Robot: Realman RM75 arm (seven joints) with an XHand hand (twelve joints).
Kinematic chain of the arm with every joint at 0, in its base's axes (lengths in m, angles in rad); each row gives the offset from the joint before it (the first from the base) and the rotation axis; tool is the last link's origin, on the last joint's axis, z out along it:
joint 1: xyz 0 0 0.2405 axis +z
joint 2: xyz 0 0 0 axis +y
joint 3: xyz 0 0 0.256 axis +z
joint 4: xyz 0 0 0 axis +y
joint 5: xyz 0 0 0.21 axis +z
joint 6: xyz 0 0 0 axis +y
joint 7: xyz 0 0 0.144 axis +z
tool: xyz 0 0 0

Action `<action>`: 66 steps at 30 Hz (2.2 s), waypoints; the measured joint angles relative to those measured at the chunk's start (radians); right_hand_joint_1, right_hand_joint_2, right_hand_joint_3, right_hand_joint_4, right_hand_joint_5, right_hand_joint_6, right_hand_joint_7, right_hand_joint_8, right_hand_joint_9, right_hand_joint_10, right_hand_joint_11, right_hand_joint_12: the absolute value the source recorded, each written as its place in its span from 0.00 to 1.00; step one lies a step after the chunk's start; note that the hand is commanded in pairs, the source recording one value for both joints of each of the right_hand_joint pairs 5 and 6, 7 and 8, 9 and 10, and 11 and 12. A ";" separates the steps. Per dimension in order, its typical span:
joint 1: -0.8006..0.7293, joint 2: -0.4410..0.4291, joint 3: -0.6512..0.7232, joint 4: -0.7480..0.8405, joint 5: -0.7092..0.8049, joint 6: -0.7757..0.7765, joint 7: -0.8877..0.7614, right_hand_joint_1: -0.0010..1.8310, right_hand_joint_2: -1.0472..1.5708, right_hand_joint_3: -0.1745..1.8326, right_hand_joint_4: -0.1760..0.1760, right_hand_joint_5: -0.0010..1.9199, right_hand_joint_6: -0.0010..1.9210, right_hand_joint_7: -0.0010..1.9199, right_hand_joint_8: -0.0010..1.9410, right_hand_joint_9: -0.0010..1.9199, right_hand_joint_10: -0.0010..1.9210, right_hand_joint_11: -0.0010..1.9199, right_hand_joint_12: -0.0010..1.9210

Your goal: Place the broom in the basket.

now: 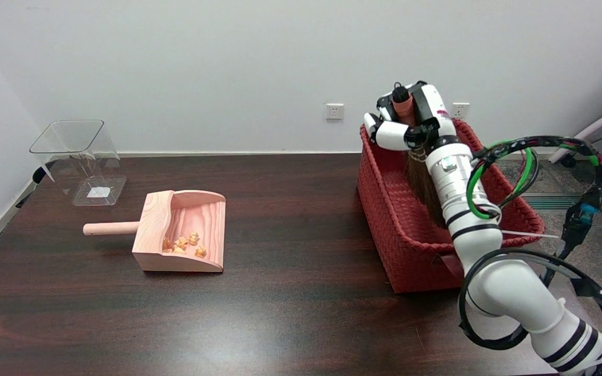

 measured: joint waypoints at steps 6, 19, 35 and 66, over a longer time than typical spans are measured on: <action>-0.008 -0.005 -0.029 0.050 -0.010 0.028 0.065 0.74 0.78 0.46 0.50 1.00 1.00 1.00 0.99 1.00 1.00 1.00 1.00; 0.021 -0.042 -0.082 0.186 -0.026 0.063 0.170 0.71 0.71 0.52 0.50 1.00 1.00 1.00 0.99 1.00 1.00 1.00 1.00; 0.060 -0.064 -0.118 0.284 -0.030 0.085 0.284 0.60 0.44 0.66 0.50 0.41 0.41 0.49 0.49 0.41 0.41 0.41 0.41; 0.089 -0.059 -0.060 0.290 -0.161 0.191 0.367 0.56 0.30 0.71 0.50 0.13 0.13 0.00 0.00 0.13 0.13 0.13 0.13</action>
